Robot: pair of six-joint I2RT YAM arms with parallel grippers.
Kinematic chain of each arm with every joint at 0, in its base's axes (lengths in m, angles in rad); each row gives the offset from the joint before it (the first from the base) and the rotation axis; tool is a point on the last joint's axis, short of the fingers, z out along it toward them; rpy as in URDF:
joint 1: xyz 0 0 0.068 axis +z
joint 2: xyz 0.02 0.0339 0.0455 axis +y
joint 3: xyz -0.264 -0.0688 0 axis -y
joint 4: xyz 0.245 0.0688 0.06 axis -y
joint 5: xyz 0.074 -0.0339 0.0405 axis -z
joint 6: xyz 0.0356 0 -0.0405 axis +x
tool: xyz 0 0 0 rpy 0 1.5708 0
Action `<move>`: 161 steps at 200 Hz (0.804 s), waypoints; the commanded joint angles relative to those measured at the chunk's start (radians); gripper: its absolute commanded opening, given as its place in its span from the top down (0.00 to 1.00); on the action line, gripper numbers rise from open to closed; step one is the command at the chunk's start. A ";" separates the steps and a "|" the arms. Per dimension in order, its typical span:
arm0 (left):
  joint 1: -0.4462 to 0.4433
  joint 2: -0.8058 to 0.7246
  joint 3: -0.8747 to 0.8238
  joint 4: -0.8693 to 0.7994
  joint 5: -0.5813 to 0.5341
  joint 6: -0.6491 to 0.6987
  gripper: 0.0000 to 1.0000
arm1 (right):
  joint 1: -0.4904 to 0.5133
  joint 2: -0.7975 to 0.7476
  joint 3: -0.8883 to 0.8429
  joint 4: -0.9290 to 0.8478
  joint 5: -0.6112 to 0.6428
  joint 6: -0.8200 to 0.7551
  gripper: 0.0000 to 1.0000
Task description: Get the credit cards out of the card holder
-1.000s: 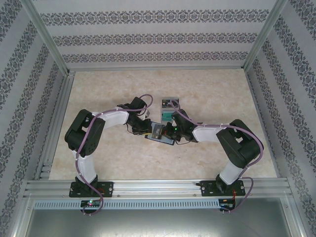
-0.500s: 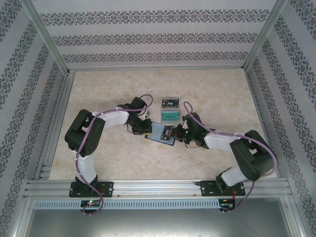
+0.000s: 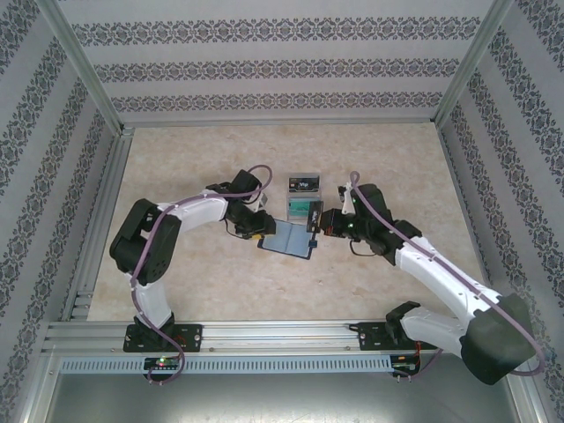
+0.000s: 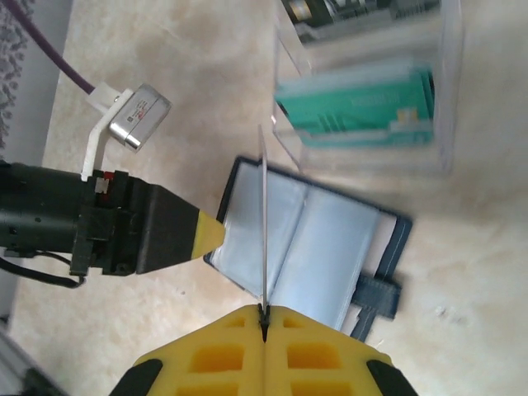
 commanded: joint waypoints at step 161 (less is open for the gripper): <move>0.096 -0.687 -0.151 -0.134 -0.494 -0.085 0.01 | 0.090 0.597 0.768 -0.465 0.452 -1.521 1.00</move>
